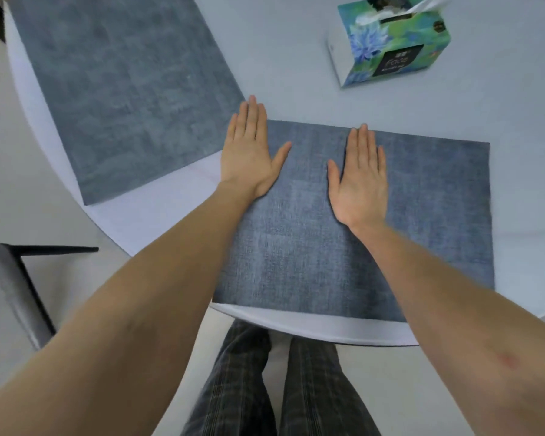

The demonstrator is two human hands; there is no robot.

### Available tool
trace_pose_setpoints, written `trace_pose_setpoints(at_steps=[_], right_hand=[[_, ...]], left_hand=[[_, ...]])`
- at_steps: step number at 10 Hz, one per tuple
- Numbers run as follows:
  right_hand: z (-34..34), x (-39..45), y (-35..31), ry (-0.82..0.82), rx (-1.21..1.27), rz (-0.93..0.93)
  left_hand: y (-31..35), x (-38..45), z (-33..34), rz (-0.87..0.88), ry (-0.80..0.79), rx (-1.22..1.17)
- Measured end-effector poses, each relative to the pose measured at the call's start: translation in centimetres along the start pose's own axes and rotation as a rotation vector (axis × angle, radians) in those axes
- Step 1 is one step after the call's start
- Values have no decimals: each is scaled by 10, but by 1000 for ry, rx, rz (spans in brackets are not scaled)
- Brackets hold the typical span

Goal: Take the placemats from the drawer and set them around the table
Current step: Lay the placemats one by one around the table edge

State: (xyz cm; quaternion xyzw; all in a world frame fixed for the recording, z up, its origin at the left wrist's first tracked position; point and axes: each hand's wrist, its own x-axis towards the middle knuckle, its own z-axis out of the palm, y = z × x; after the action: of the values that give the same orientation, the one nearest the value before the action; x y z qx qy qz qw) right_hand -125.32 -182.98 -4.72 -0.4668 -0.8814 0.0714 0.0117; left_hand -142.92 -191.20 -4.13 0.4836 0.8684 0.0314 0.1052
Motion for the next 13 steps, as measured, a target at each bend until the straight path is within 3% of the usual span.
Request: trace_pose_setpoints(at_steps=[1,4,6,7,8,9,10,13], right_hand=[[-2,0,-1,-1,7,4],[-1,-1,-1,-8,-21,-1],[0,-2,1,7,-14,-21],[0,-1,2,10,-17,-21],[0,-2,2,16,-19,-28],[1,-1,2,22,-27,-30],[0,-1,1,22,-26,-26],[-1,-1,1,24,-29,-34]], left_hand=[[1,-14,3,-140,59,-31],[-23,-16,-4,-65,84,68],[-25,-9,0,-136,338,-50],[-23,-9,3,-122,390,-80],[-21,-8,3,-125,482,-163],[-14,-5,-3,-151,533,-442],[-16,1,-7,-163,496,-674],[-13,3,-17,-294,452,-1029]])
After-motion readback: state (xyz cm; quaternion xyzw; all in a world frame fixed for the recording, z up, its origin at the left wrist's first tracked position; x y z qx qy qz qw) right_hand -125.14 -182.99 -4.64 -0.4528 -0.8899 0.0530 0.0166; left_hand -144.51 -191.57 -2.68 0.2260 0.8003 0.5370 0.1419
